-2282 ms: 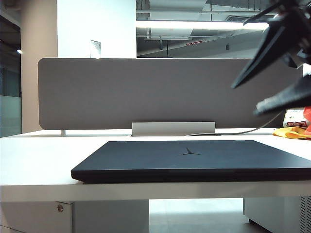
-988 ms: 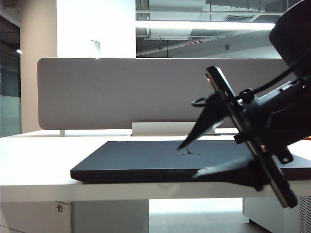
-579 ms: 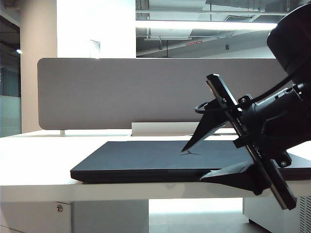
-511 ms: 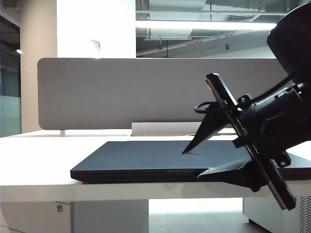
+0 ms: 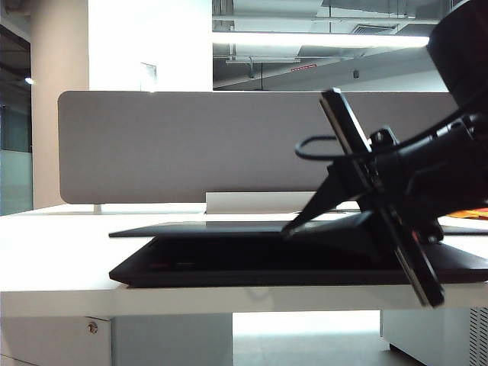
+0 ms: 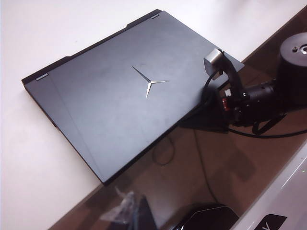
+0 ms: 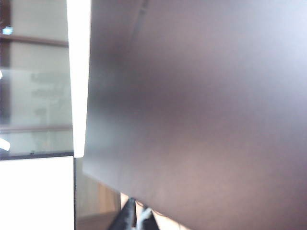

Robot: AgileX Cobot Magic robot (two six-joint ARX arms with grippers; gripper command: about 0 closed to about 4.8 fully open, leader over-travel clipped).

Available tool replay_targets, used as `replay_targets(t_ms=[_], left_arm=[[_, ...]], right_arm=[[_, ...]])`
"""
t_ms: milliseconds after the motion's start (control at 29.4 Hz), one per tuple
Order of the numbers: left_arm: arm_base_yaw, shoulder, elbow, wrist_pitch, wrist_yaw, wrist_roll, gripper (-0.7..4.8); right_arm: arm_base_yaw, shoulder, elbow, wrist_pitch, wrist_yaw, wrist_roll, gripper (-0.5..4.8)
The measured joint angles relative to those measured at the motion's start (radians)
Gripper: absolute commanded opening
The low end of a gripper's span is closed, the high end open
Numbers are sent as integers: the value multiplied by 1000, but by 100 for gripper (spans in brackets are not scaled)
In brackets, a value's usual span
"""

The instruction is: Open the lid of the laptop and use the keypad to enter the password "123".

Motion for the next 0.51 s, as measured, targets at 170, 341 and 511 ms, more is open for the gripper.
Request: replay_targets(t_ms=[170, 341, 511], left_arm=[[0, 0, 0, -6, 0, 0, -5], [0, 0, 0, -14, 0, 0, -6], [0, -1, 0, -22, 0, 0, -6]], right_arm=[[-27, -58, 50, 146, 50, -71, -6], [-37, -51, 68, 63, -8, -62, -6], [-37, -50, 5, 16, -12, 10, 3]])
